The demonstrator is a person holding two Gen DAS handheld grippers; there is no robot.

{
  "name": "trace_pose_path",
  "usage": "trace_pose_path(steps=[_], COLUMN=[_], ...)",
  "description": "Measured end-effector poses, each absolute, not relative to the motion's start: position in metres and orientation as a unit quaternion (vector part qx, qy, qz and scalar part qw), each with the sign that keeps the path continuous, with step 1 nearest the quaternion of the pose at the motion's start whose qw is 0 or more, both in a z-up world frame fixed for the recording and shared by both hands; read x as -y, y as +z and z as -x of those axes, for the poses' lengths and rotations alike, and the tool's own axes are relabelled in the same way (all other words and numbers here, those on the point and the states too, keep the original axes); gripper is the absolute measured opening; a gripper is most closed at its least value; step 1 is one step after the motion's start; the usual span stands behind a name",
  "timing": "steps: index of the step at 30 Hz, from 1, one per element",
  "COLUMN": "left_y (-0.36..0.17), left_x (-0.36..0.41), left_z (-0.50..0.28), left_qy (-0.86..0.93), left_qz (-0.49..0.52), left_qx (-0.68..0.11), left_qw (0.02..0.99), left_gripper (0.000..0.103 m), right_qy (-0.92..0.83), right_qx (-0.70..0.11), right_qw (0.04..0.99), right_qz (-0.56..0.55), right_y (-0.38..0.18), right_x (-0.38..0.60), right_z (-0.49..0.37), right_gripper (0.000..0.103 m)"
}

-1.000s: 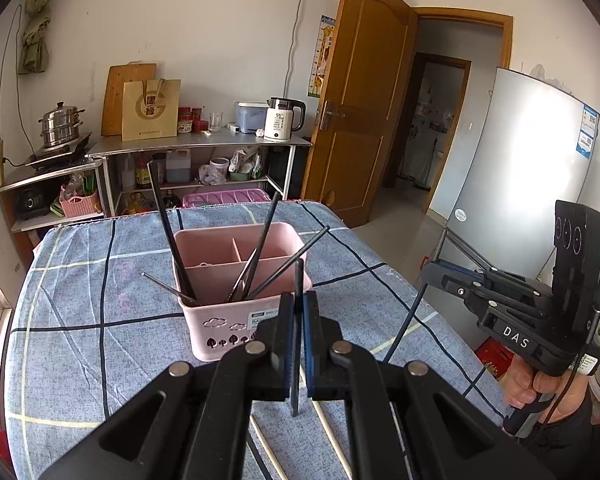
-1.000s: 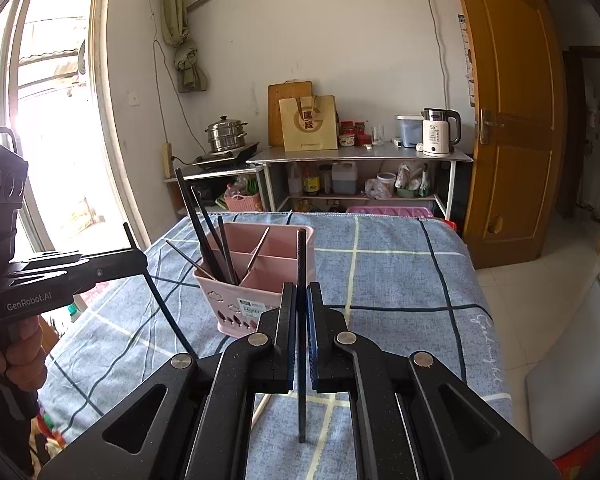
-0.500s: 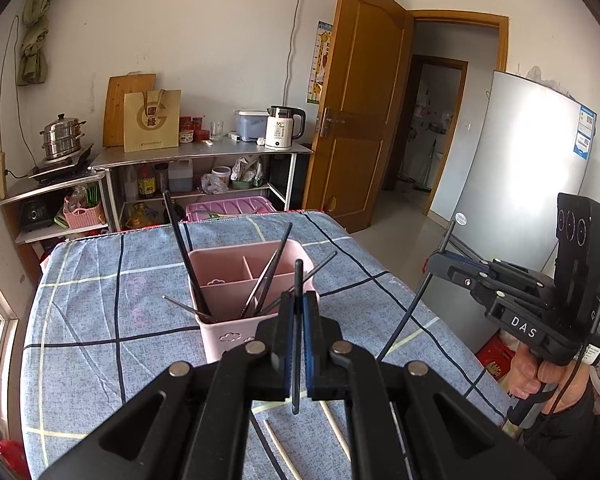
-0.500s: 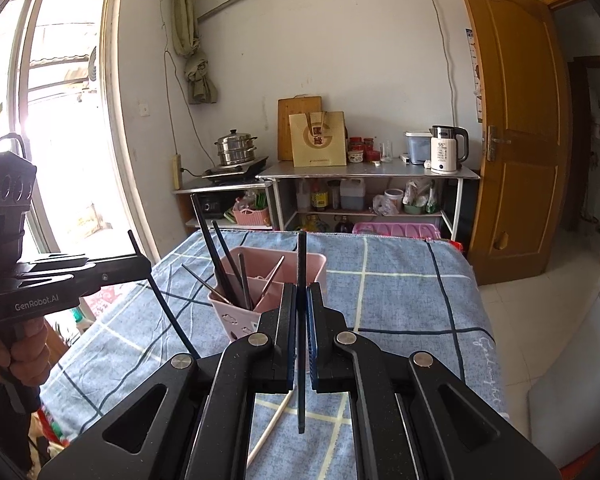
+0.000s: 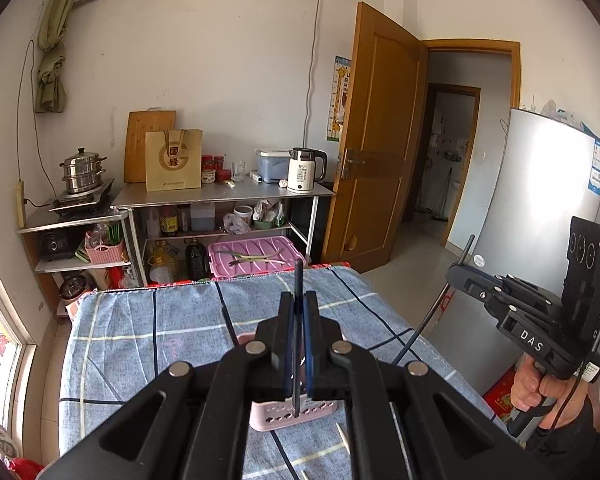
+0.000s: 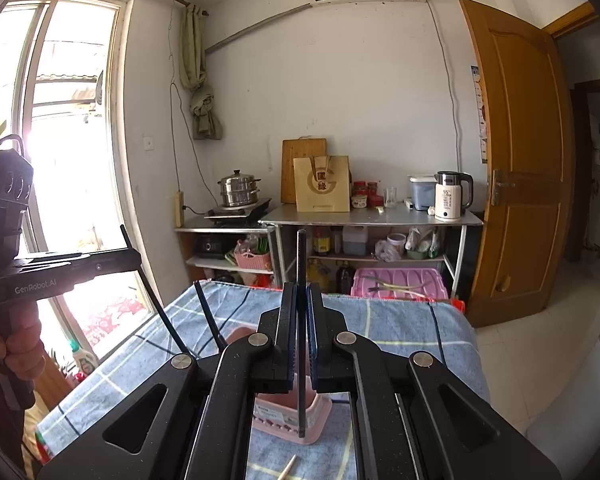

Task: Organize utensils
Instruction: 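Lift both black chopsticks and lower them into the pink basket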

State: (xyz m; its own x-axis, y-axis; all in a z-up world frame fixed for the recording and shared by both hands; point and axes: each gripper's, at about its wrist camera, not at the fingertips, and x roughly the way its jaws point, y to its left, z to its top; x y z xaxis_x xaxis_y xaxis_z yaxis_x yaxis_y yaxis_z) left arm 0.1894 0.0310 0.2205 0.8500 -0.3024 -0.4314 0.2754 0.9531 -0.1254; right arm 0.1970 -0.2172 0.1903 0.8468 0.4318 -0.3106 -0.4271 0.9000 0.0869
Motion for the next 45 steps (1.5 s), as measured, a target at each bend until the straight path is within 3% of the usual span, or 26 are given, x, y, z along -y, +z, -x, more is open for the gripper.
trace_pose_path(steps=[17,41,45], left_y=[0.199,0.131,0.129], left_x=[-0.046,-0.043,-0.047], left_z=[-0.243,-0.264,-0.260], left_qy=[-0.132,-0.133,-0.126], left_qz=[0.040,0.038,0.039], left_qx=[-0.242,-0.314,-0.311], left_qw=[0.961,0.939,0.941], left_gripper=[0.005,0.005,0.006], right_qy=[0.267,0.277,0.276], right_qx=[-0.150,-0.275,-0.271], right_qw=[0.951,0.920,0.922], right_qz=[-0.045,-0.010,-0.006], right_y=[0.195,0.117,0.120], right_x=[0.173,0.151,0.154], right_z=[-0.244,-0.270,-0.264], right_gripper=[0.005,0.005,0.011])
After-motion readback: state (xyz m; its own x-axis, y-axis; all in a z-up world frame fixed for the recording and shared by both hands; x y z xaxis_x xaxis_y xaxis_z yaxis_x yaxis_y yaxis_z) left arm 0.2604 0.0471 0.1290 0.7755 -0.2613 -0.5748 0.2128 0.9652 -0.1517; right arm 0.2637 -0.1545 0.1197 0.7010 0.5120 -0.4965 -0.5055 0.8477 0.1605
